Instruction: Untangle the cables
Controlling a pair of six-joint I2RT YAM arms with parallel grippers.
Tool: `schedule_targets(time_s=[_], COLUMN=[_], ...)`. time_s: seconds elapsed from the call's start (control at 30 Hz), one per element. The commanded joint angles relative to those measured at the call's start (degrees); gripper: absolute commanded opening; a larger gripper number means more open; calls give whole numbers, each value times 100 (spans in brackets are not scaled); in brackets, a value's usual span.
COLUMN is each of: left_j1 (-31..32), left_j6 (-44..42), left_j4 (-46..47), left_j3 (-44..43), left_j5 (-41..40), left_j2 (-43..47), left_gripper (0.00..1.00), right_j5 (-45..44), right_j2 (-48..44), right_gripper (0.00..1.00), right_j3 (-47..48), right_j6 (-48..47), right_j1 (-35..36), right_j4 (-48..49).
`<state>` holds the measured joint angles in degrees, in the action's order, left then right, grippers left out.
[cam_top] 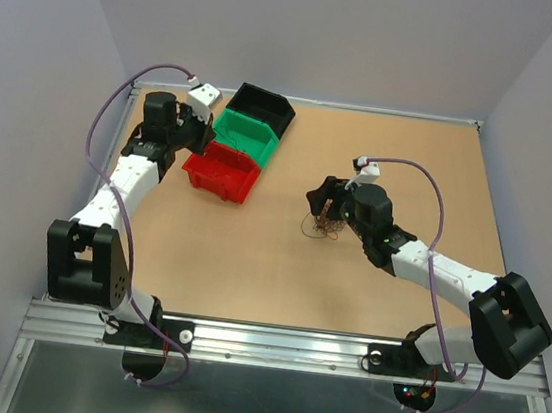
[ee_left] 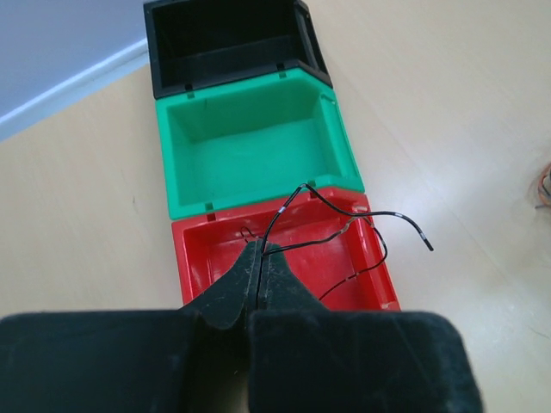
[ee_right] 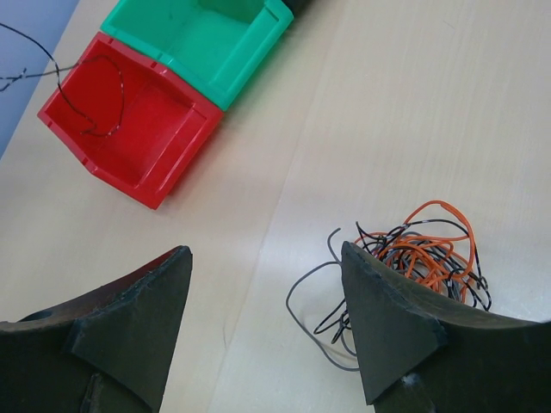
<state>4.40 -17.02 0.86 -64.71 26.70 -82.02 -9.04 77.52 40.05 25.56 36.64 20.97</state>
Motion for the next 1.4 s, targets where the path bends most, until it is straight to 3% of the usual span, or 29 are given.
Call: schedule_targets(time_s=[0.0, 0.43, 0.77, 0.87, 1.0, 1.37], left_j1=[-19, 333, 403, 403, 403, 421], left_j6=[-311, -592, -575, -557, -566, -566], left_j4=[-516, -1036, -965, -869, -702, -886], left_j3=[-173, -1070, -1167, -1114, -842, -727], left_j5=[-252, -1544, -1870, -1835, -1633, -1431], left_j2=[-331, -2256, -2653, -2478, -2003, -1265], left_gripper=[0, 0, 1, 9, 27, 47], right_j5=[-142, -116, -265, -362, -414, -476], right_j2=[-35, 35, 352, 378, 361, 405], right_gripper=[75, 75, 76, 76, 76, 76], right_j3=[231, 293, 521, 547, 556, 565], right_j6=[54, 45, 142, 195, 221, 230], right_j1=[27, 27, 36, 36, 27, 36], right_j4=[91, 21, -295, -339, -357, -392])
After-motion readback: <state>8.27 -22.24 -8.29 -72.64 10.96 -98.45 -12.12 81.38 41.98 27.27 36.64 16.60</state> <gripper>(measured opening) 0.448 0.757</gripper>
